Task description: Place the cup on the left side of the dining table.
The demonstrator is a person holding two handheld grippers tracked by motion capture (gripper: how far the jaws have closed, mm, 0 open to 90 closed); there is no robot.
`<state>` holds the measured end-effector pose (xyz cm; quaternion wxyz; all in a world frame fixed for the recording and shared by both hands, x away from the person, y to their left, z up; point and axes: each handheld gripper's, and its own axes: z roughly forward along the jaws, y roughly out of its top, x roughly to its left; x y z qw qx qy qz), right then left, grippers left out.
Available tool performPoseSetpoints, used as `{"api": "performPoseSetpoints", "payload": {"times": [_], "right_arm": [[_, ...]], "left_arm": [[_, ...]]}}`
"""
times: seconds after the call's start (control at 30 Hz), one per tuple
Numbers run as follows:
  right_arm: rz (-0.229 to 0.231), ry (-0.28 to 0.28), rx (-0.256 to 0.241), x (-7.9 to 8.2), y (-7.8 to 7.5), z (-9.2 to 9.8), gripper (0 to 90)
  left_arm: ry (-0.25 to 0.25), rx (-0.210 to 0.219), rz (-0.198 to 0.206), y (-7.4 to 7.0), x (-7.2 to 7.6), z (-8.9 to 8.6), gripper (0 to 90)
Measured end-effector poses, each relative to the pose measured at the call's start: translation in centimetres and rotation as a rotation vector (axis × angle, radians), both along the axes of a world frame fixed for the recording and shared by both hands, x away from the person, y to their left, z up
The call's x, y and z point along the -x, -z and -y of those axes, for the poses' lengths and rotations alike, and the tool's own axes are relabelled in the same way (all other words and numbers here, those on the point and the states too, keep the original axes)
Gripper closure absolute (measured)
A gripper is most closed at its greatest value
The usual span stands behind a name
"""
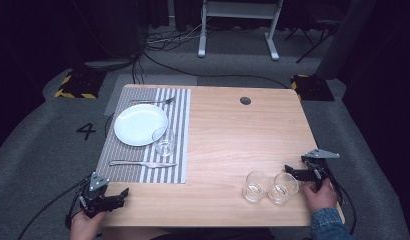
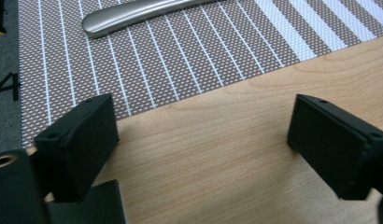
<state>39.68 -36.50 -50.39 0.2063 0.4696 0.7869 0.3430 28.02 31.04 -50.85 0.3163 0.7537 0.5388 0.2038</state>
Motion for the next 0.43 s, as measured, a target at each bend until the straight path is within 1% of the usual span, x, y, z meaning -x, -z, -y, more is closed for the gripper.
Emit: {"api": "performPoseSetpoints", "payload": {"times": [0.07,0.13,0.17,0.2,0.43], "right_arm": [[0.000,0.000,0.000,0.00,0.00,0.00,13.8],[0.000,0.000,0.000,0.00,0.00,0.00,13.8],[0.000,0.000,0.000,0.00,0.00,0.00,13.8],[0.000,0.000,0.000,0.00,0.00,0.00,13.8],[0.000,0.000,0.000,-0.01,0.00,0.00,13.8]], "left_arm": [[0.001,0.003,0.000,0.08,0.02,0.11,5.1],[0.024,-0.004,-0.009,0.12,-0.03,0.14,1.7],[0.024,-0.004,-0.009,0.12,-0.03,0.14,0.0],[0.032,-0.007,-0.009,0.13,-0.01,0.16,0.0],[0.020,-0.002,0.000,0.21,0.15,0.26,0.1]]}}
